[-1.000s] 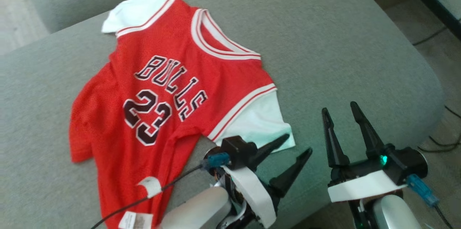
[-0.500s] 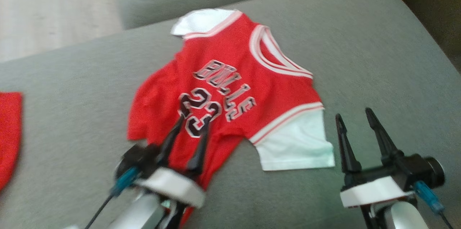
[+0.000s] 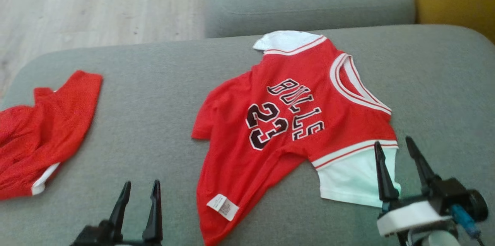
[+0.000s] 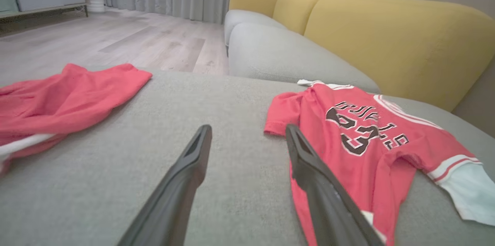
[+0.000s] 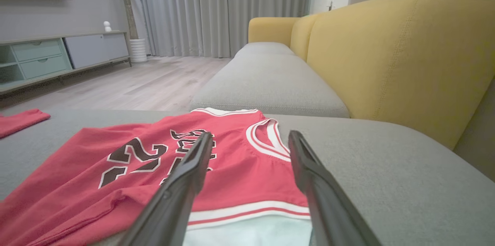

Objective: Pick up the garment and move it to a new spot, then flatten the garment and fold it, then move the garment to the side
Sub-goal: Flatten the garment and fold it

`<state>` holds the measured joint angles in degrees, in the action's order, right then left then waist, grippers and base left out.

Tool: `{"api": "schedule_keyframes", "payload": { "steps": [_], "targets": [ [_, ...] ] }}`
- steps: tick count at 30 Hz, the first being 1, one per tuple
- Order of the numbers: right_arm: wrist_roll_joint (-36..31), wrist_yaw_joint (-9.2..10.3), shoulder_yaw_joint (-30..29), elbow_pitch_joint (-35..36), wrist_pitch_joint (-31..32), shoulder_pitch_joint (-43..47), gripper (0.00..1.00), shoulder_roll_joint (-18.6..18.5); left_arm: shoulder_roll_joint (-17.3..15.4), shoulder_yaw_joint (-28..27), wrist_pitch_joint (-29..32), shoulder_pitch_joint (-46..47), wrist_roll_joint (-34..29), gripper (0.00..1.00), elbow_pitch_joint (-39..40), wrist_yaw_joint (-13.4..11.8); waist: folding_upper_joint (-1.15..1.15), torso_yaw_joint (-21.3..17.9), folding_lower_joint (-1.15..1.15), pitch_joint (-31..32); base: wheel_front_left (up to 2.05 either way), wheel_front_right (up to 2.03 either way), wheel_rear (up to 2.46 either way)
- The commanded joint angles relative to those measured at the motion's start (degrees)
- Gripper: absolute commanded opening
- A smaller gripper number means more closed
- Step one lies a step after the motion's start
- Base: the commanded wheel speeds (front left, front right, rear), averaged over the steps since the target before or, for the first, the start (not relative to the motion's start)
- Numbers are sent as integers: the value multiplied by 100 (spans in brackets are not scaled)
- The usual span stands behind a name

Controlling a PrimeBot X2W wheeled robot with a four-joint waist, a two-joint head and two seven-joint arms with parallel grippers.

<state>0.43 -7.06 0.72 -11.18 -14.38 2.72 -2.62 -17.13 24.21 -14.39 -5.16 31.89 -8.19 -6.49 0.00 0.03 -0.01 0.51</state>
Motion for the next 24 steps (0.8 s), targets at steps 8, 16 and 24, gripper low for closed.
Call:
{"api": "schedule_keyframes", "payload": {
  "steps": [8,16,24],
  "targets": [
    [86,-43,-2,-165,-62,145,100,-26,594,-1117,-61,-327,-1032,100,-87,631,0,159,1,125,0,0,0],
    [121,-43,100,-326,-62,100,100,-26,1006,-1684,-61,-366,-1576,100,-279,1073,0,110,1,124,0,0,0],
    [125,-43,173,-353,-62,54,100,-26,1208,-1923,-61,-327,-1872,100,-304,1278,0,97,1,113,0,0,0]
  ]
}}
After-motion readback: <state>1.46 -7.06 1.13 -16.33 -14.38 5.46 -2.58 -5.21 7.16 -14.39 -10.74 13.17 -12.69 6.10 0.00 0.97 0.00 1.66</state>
